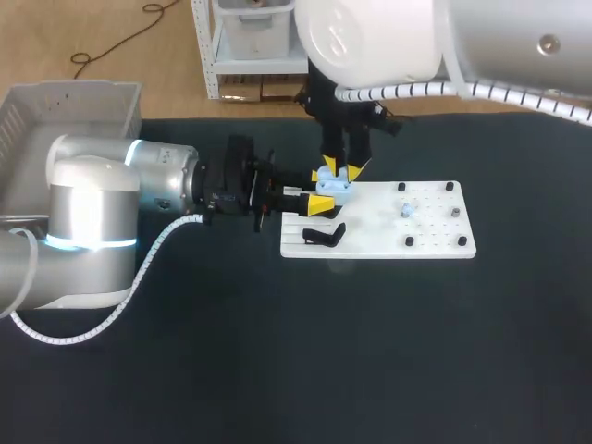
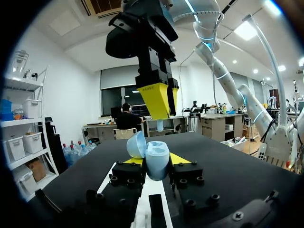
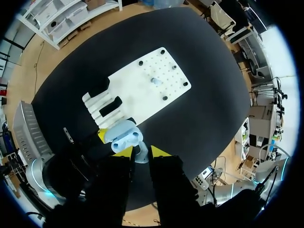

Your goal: Pick up each earbud case from the left stands, insert the matching earbuds, close the lid, and place the case in the box.

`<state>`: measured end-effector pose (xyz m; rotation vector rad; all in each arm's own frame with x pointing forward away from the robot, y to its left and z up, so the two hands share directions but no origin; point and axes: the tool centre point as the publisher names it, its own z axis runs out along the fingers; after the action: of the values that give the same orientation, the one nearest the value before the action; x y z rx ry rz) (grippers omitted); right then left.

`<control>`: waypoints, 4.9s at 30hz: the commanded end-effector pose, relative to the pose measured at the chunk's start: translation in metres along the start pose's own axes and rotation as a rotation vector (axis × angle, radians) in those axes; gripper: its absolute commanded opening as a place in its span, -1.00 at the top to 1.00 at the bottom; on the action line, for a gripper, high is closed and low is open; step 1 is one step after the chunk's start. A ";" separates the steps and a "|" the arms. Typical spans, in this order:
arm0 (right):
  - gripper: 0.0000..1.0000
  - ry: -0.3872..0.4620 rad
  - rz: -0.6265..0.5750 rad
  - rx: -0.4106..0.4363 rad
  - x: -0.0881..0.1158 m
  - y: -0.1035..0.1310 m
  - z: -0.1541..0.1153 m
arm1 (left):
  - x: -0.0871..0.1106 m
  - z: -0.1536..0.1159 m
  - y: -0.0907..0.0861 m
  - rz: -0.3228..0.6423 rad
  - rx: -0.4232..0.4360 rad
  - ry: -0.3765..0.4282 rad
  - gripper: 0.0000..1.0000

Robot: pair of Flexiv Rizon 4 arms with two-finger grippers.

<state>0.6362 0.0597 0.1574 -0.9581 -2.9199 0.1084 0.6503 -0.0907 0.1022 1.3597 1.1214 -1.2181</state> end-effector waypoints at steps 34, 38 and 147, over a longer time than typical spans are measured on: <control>1.00 0.021 -0.004 0.014 -0.003 0.009 0.014 | 0.000 0.000 -0.001 0.002 -0.004 0.000 1.00; 1.00 0.022 0.001 0.016 -0.005 0.008 0.015 | 0.000 0.000 -0.001 0.002 -0.004 0.000 1.00; 0.09 -0.099 -0.313 -0.230 -0.107 -0.046 0.124 | 0.000 0.000 -0.001 0.002 -0.004 0.000 1.00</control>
<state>0.6845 -0.0479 0.0357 -0.5132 -3.1768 -0.2106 0.6503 -0.0908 0.1022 1.3596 1.1216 -1.2181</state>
